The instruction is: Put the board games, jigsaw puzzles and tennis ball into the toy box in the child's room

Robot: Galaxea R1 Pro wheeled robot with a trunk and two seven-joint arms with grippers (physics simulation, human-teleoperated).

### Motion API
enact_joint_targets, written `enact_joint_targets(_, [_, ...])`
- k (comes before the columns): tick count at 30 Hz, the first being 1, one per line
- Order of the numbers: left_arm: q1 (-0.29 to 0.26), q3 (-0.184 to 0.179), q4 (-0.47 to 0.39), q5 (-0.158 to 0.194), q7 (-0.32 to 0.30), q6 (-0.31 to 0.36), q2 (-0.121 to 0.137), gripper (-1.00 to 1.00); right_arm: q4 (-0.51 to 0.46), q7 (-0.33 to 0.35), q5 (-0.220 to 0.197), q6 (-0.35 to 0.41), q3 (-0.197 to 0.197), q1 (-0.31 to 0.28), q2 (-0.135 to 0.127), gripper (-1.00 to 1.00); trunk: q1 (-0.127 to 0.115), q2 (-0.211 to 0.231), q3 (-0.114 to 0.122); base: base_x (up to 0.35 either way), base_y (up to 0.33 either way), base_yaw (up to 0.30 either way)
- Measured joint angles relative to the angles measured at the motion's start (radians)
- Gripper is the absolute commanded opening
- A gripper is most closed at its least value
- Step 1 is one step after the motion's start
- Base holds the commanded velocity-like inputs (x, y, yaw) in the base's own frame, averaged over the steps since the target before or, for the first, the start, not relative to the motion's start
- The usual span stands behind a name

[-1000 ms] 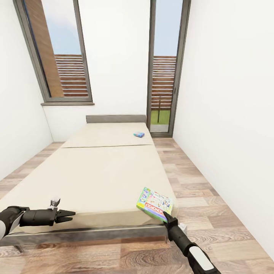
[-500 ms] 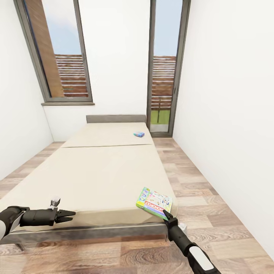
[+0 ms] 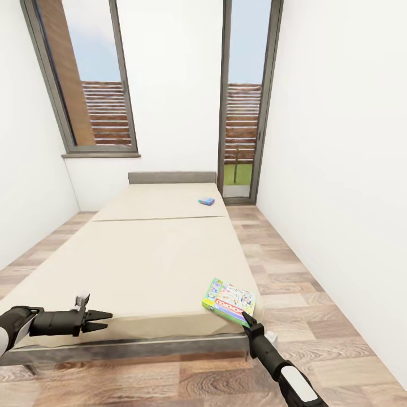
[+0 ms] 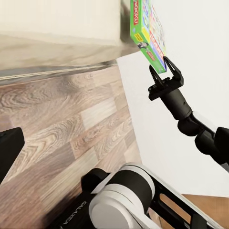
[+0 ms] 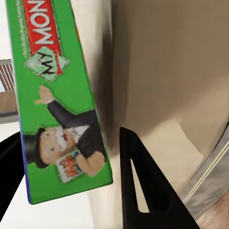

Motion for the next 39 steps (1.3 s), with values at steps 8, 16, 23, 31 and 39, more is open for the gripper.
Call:
enact_joint_targets(8, [0.0,0.0,0.0,0.0,0.0,0.0,0.0,1.0,0.0,0.0,0.0,0.0,0.0,0.0,0.0,-1.0,-0.031,0.056,0.025,0.0,0.0,0.0])
enact_joint_targets(16, [0.0,0.0,0.0,0.0,0.0,0.0,0.0,1.0,0.0,0.0,0.0,0.0,0.0,0.0,0.0,-1.0,-0.061,0.112,0.05,0.0,0.0,0.0])
enact_joint_targets(23, [0.0,0.0,0.0,0.0,0.0,0.0,-0.001,1.0,-0.007,-0.004,-0.002,0.001,0.0,-0.003,0.004,-1.0,-0.088,0.161,0.072,0.0,0.0,0.0])
enact_joint_targets(31, [0.0,-0.002,0.0,0.0,0.0,0.0,-0.001,1.0,-0.039,-0.013,-0.001,0.013,0.017,-0.014,0.014,-1.0,-0.088,0.161,0.072,0.0,0.0,0.0])
enact_joint_targets(39, [0.0,0.0,0.0,0.0,0.0,0.0,-0.001,1.0,-0.108,-0.128,0.002,0.048,0.075,-0.015,0.013,-1.0,-0.092,0.168,0.075,0.0,0.0,0.0])
